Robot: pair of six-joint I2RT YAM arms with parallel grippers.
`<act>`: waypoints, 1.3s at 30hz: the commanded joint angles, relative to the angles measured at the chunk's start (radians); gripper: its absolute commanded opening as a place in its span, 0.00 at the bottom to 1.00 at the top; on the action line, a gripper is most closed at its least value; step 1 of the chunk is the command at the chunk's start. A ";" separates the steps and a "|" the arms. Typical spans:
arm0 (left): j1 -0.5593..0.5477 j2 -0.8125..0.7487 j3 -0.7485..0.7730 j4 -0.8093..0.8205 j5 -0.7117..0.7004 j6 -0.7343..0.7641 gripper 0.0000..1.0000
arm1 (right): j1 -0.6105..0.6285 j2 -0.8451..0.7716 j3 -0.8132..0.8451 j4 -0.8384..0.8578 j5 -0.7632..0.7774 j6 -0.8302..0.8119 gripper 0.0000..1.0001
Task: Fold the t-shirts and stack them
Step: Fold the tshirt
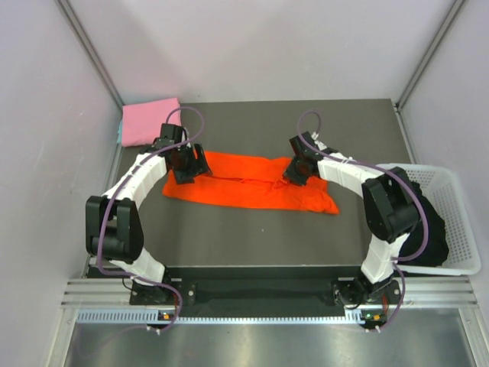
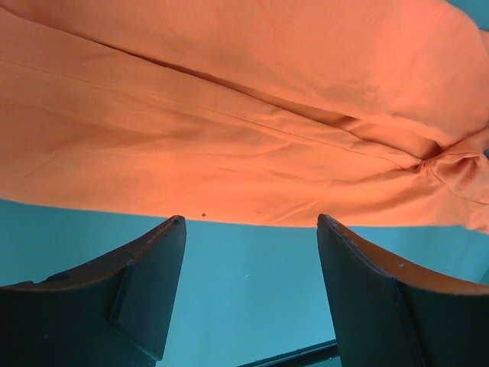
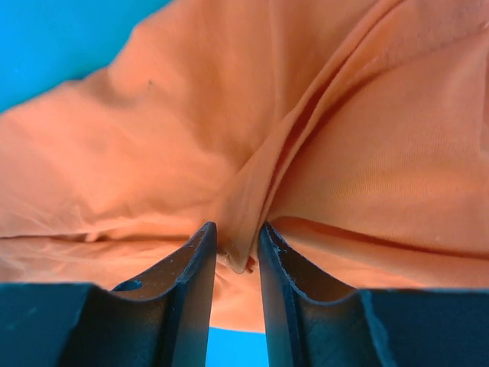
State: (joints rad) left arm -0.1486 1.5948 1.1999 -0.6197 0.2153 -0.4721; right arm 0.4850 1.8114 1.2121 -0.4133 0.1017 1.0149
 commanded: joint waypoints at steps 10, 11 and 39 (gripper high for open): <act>0.003 -0.027 -0.011 0.048 0.001 0.007 0.74 | 0.027 -0.095 0.000 -0.113 0.069 -0.002 0.36; 0.001 -0.027 -0.013 0.049 0.002 0.006 0.74 | 0.029 -0.092 0.006 -0.113 0.055 0.001 0.37; 0.003 -0.032 -0.013 0.049 -0.005 0.010 0.73 | 0.046 -0.035 0.023 -0.076 0.010 0.133 0.42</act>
State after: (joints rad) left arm -0.1486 1.5948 1.1866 -0.6048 0.2123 -0.4721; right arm 0.5133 1.7779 1.2064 -0.5121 0.1070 1.1221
